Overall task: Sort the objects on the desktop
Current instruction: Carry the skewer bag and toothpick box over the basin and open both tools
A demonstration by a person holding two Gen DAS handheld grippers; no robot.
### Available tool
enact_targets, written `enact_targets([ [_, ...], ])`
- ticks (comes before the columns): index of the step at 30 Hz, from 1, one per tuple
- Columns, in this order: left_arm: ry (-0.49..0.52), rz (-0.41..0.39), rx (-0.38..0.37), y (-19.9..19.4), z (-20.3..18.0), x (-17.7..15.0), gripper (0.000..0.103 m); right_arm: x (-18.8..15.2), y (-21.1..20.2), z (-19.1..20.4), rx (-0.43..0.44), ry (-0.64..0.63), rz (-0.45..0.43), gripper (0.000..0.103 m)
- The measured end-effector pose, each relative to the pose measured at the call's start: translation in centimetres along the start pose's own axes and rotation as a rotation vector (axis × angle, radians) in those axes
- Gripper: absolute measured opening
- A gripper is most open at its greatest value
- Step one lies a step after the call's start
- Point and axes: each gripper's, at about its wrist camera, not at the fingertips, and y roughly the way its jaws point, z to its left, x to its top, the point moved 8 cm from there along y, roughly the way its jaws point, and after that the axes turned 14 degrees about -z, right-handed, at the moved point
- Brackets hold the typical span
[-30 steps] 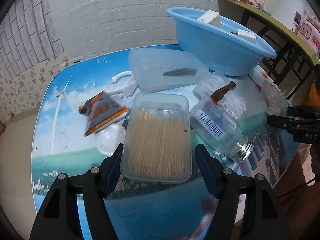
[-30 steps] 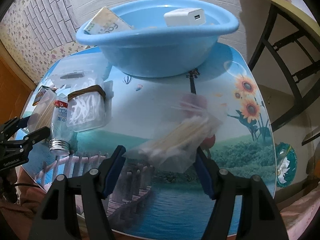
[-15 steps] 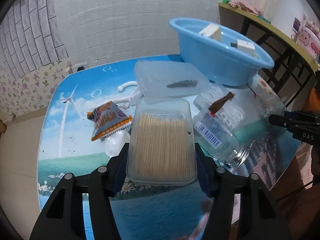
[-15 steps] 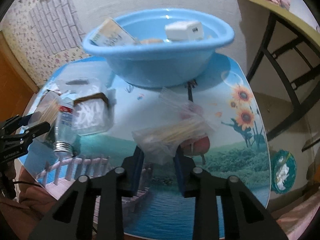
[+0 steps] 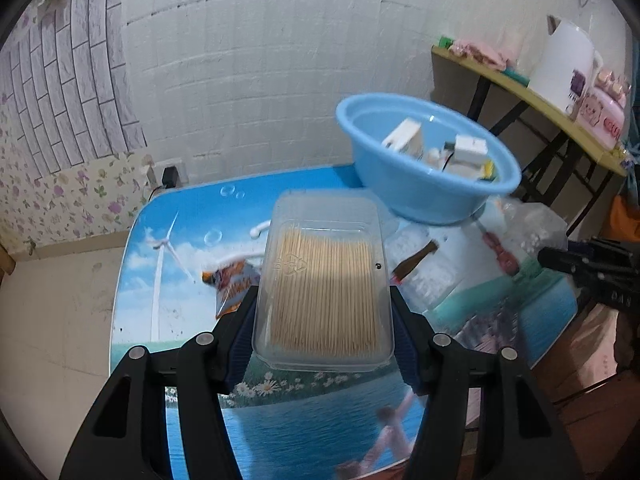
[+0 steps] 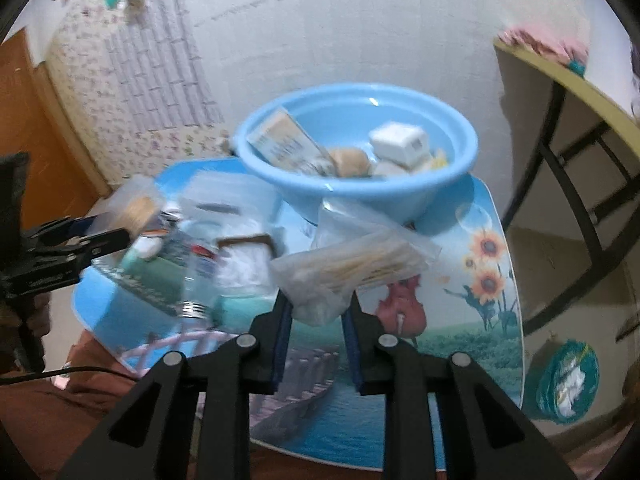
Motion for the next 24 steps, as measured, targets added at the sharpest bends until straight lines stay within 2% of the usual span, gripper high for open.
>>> enact_targets([
  [4, 0.018, -0.033, -0.022, -0.5, -0.9, 1.8, 0.059, 1.4, -1.3, 1.2, 0.045, -0.021, -0.040, 0.023],
  [15, 0.060, -0.068, -0.065, 1.2, -3.1, 6.0, 0.059, 6.0, -3.0, 2.1, 0.118, -0.058, -0.160, 0.021],
  [24, 0.109, -0.064, -0.121, 5.6, -6.1, 9.0, 0.059, 7.5, 1.2, -0.5, 0.080, -0.039, -0.127, 0.021],
])
